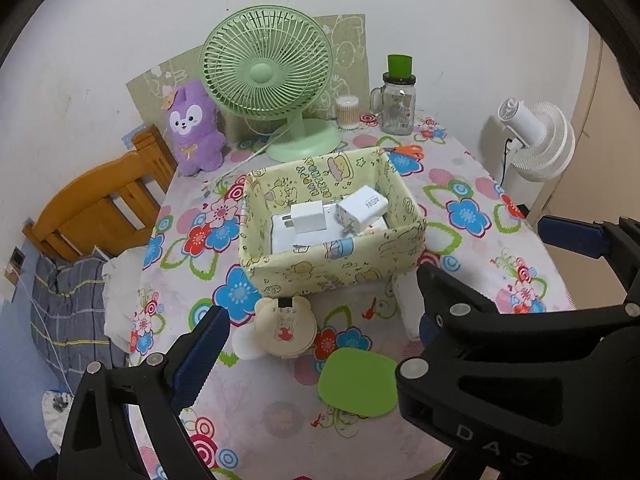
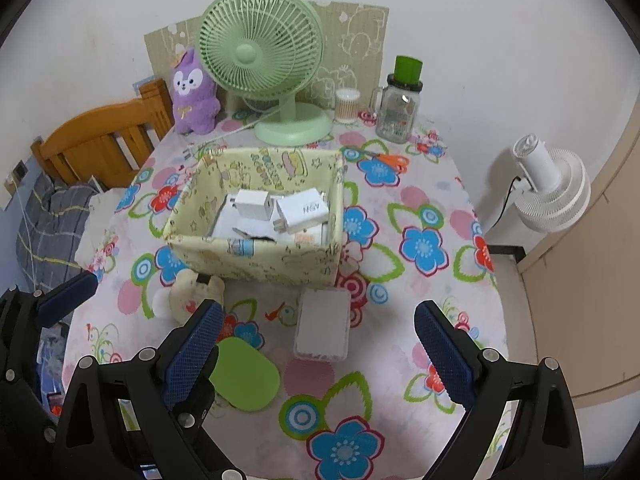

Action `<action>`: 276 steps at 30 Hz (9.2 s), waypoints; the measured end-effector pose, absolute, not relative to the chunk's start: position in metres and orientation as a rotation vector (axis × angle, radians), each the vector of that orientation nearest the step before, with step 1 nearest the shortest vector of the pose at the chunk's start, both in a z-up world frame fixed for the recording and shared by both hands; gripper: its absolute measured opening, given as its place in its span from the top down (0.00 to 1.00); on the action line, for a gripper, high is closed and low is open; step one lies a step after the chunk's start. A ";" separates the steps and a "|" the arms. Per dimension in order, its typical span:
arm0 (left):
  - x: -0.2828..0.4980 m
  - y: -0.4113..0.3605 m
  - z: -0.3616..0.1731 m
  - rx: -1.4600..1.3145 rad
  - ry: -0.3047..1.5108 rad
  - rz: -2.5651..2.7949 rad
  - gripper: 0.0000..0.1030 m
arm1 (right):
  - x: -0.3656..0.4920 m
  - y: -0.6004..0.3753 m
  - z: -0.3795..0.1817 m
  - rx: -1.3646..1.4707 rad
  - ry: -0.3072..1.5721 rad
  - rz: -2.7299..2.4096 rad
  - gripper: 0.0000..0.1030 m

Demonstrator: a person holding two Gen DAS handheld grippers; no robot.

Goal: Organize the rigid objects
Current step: 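Move the right tool down onto the clear plastic container and grasp it, then grasp the round beige bear-print compact with the left tool while the right tool holds the container, then lift and carry the compact and clear container toward the fabric box with both tools, then lower the compact into the box and open the left tool while the right tool holds the container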

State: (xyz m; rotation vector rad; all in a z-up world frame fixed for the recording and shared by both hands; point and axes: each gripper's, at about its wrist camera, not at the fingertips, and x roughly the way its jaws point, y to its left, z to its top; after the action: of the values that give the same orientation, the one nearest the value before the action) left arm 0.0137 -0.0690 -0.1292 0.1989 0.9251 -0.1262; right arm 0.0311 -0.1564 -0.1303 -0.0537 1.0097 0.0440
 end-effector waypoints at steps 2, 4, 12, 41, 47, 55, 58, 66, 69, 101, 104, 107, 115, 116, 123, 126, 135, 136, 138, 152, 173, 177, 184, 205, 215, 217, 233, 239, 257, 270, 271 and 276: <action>0.013 -0.070 -0.134 0.201 0.925 -0.128 0.06 | 0.030 -0.157 -0.135 -0.053 1.013 0.043 0.05; 0.013 -0.069 -0.139 0.193 0.934 -0.134 0.06 | 0.029 -0.156 -0.140 -0.055 1.006 0.038 0.05; 0.016 -0.064 -0.160 0.187 0.963 -0.142 0.06 | 0.029 -0.152 -0.161 -0.062 1.005 0.036 0.05; 0.050 -0.050 -0.261 0.114 1.084 -0.031 0.06 | 0.058 -0.156 -0.269 0.046 1.093 -0.024 0.05; 0.056 -0.053 -0.268 0.130 1.091 -0.007 0.06 | 0.065 -0.159 -0.279 0.048 1.097 -0.032 0.05; 0.062 -0.064 -0.274 0.184 1.078 0.013 0.06 | 0.073 -0.162 -0.289 0.042 1.110 -0.037 0.19; 0.063 -0.068 -0.276 0.210 1.080 0.013 0.06 | 0.076 -0.163 -0.294 0.035 1.131 -0.043 0.30; 0.068 -0.061 -0.271 0.168 1.083 0.028 0.06 | 0.078 -0.158 -0.286 0.028 1.114 -0.036 0.40; 0.072 -0.056 -0.268 0.178 1.080 0.041 0.06 | 0.078 -0.154 -0.280 0.037 1.109 -0.037 0.40; 0.084 -0.032 -0.279 0.269 1.033 0.021 0.25 | 0.075 -0.131 -0.284 0.103 1.170 -0.121 0.40; 0.084 -0.033 -0.279 0.265 1.027 0.016 0.26 | 0.075 -0.132 -0.284 0.105 1.172 -0.115 0.40; 0.083 -0.032 -0.276 0.242 1.039 0.008 0.26 | 0.076 -0.135 -0.282 0.101 1.166 -0.113 0.40; 0.072 -0.038 -0.268 0.205 1.052 0.002 0.26 | 0.073 -0.144 -0.277 0.091 1.163 -0.098 0.40; 0.071 -0.039 -0.267 0.206 1.051 0.000 0.26 | 0.072 -0.144 -0.276 0.092 1.163 -0.098 0.40; 0.063 -0.041 -0.261 0.181 1.051 0.000 0.26 | 0.061 -0.148 -0.267 0.094 1.146 -0.088 0.40; 0.059 -0.040 -0.256 0.167 1.048 0.004 0.26 | 0.055 -0.148 -0.260 0.090 1.131 -0.080 0.40; 0.042 -0.043 -0.236 0.153 1.023 0.026 0.26 | 0.039 -0.150 -0.237 0.080 1.107 -0.073 0.40; 0.040 -0.043 -0.234 0.149 1.021 0.027 0.26 | 0.037 -0.150 -0.234 0.081 1.101 -0.073 0.40; 0.036 -0.043 -0.229 0.140 1.016 0.027 0.26 | 0.033 -0.150 -0.229 0.081 1.094 -0.070 0.40; 0.012 -0.043 -0.194 0.064 0.990 0.005 0.26 | 0.009 -0.149 -0.187 0.073 1.027 -0.053 0.40; 0.012 -0.044 -0.146 0.021 0.912 -0.014 0.26 | 0.011 -0.150 -0.134 0.069 0.926 -0.038 0.40; 0.015 -0.044 -0.137 0.017 0.896 -0.012 0.26 | 0.015 -0.151 -0.127 0.071 0.913 -0.031 0.40; 0.023 -0.043 -0.128 0.006 0.879 -0.012 0.26 | 0.024 -0.149 -0.118 0.077 0.894 -0.023 0.40; 0.080 -0.042 -0.109 0.006 0.848 -0.030 0.26 | 0.085 -0.148 -0.101 0.095 0.858 -0.008 0.40; 0.110 -0.042 -0.113 -0.005 0.868 -0.034 0.26 | 0.117 -0.148 -0.105 0.072 0.884 -0.003 0.40; 0.116 -0.044 -0.115 -0.005 0.877 -0.034 0.26 | 0.122 -0.150 -0.108 0.070 0.895 -0.003 0.40; 0.160 -0.055 -0.146 0.002 0.937 -0.034 0.26 | 0.168 -0.160 -0.142 0.070 0.954 -0.005 0.40; 0.173 -0.061 -0.166 0.031 0.952 -0.050 0.26 | 0.178 -0.165 -0.164 0.084 0.964 -0.007 0.40; 0.187 -0.053 -0.215 -0.012 1.060 -0.009 0.25 | 0.186 -0.155 -0.200 0.003 1.011 0.001 0.40; 0.187 -0.052 -0.219 0.025 1.098 0.029 0.19 | 0.186 -0.154 -0.198 -0.017 1.015 0.025 0.40; 0.186 -0.053 -0.218 0.033 1.095 0.030 0.17 | 0.185 -0.155 -0.198 -0.017 1.016 0.023 0.40; 0.177 -0.053 -0.203 0.070 1.058 0.034 0.10 | 0.181 -0.153 -0.191 -0.011 1.013 0.028 0.40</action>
State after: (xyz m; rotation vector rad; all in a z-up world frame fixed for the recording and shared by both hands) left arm 0.1773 -0.0533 -0.2034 0.0697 1.0585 0.0341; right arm 0.1812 -0.1531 -0.1914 -0.0109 1.0128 0.0283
